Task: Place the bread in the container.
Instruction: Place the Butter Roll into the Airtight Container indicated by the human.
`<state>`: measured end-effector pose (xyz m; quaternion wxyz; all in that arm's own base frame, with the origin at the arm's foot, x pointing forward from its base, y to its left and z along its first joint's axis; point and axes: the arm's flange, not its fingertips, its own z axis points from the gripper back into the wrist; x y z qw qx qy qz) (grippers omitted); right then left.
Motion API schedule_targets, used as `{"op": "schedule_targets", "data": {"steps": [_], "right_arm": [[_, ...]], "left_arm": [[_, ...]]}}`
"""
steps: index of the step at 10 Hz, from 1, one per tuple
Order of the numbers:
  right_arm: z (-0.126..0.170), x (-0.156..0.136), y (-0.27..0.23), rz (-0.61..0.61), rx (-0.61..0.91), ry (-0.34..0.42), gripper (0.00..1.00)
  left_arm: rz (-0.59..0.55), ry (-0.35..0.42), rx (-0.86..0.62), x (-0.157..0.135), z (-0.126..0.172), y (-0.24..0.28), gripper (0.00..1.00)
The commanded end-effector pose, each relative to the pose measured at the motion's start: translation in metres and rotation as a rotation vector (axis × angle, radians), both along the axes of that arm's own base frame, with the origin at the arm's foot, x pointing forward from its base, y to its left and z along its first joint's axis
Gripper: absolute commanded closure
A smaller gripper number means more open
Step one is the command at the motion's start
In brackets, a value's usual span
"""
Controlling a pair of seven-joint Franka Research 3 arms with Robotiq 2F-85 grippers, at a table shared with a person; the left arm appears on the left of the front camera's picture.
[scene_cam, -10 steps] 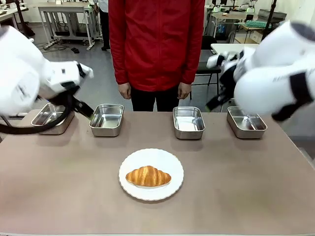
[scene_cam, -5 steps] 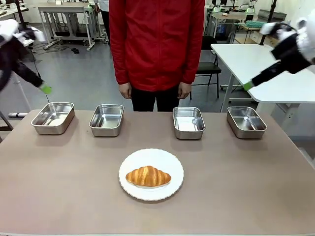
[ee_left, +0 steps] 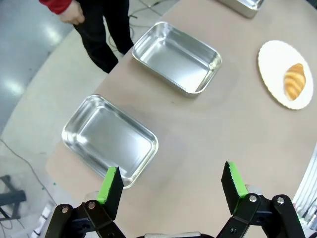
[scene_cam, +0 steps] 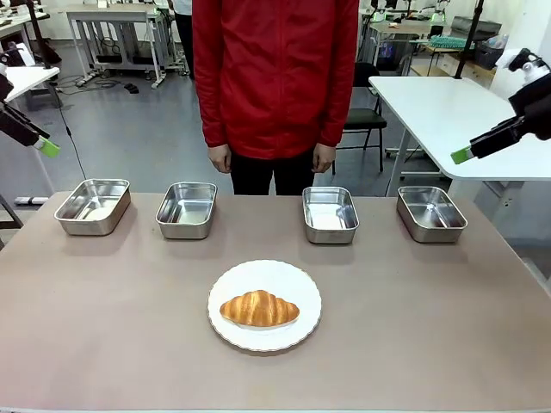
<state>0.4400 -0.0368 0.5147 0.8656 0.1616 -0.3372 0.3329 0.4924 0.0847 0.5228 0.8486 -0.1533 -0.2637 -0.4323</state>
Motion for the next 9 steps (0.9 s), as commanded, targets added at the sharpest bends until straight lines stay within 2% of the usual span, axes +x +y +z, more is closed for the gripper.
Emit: {"op": "schedule_targets", "data": {"steps": [1, 3, 5, 7, 9], "right_arm": [[0.003, -0.001, 0.0, -0.014, 0.0, 0.012, 0.0], [0.0, -0.001, -0.001, -0.005, -0.011, 0.004, 0.0], [0.028, 0.003, -0.046, 0.017, 0.028, -0.072, 0.0], [0.038, -0.004, -0.083, 0.032, 0.099, -0.107, 0.0], [0.038, -0.008, -0.097, 0.041, 0.098, -0.137, 0.0]], "left_arm": [[-0.011, 0.012, 0.009, -0.007, 0.005, -0.008, 0.0], [-0.008, 0.001, 0.008, 0.0, 0.001, -0.005, 0.0], [0.019, -0.02, -0.041, 0.003, 0.012, 0.025, 0.0], [0.04, -0.072, -0.108, -0.001, 0.023, 0.052, 0.0], [0.038, -0.132, -0.142, -0.006, 0.036, 0.071, 0.0]]}}
